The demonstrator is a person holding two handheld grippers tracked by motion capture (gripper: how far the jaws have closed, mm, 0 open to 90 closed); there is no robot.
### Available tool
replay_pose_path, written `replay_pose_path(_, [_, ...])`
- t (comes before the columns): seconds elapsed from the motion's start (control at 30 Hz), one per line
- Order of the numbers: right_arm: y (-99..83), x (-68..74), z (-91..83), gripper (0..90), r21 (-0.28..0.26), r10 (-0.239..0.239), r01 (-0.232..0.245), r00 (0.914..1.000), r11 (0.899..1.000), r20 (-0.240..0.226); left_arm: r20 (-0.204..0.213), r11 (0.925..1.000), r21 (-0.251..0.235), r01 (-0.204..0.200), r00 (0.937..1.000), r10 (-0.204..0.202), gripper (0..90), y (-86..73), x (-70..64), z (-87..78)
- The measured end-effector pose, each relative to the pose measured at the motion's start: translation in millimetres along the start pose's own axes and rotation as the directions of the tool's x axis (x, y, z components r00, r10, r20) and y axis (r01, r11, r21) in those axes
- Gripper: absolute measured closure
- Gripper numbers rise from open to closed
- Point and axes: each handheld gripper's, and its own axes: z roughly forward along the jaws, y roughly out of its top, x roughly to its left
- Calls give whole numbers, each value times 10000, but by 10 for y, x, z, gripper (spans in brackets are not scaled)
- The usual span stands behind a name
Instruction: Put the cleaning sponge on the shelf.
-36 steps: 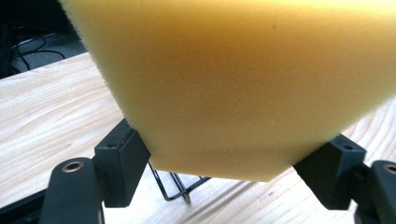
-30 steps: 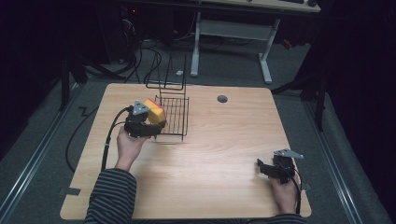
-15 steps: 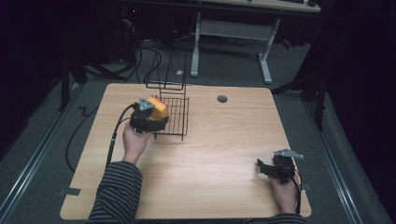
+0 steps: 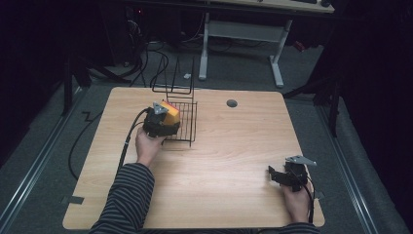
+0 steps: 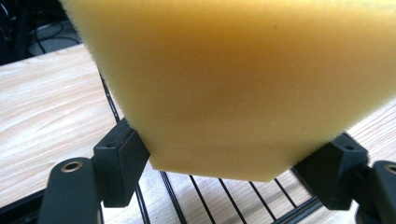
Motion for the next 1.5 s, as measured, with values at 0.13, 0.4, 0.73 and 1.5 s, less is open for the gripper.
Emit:
replay_pose_path(0.13, [0, 0, 0, 242, -2, 5, -5, 10000, 10000, 0, 215, 9997, 144, 171, 9996, -174, 247, 32, -4, 84])
replay_pose_path(0.4, [0, 0, 0, 242, -3, 4, -4, 10000, 10000, 1, 73, 9968, 302, 738, 9972, -740, 247, 24, 33, 224])
replay_pose_path(0.73, [0, 1, 0, 242, 1, 12, -12, 10000, 10000, 3, -56, 9960, 468, 760, 9971, -758, 239, -8, 59, 284])
replay_pose_path(1.5, [0, 0, 0, 242, -1, 0, 0, 10000, 10000, 4, 46, 9936, 432, 1039, 9945, -1042, 148, -26, 67, 335])
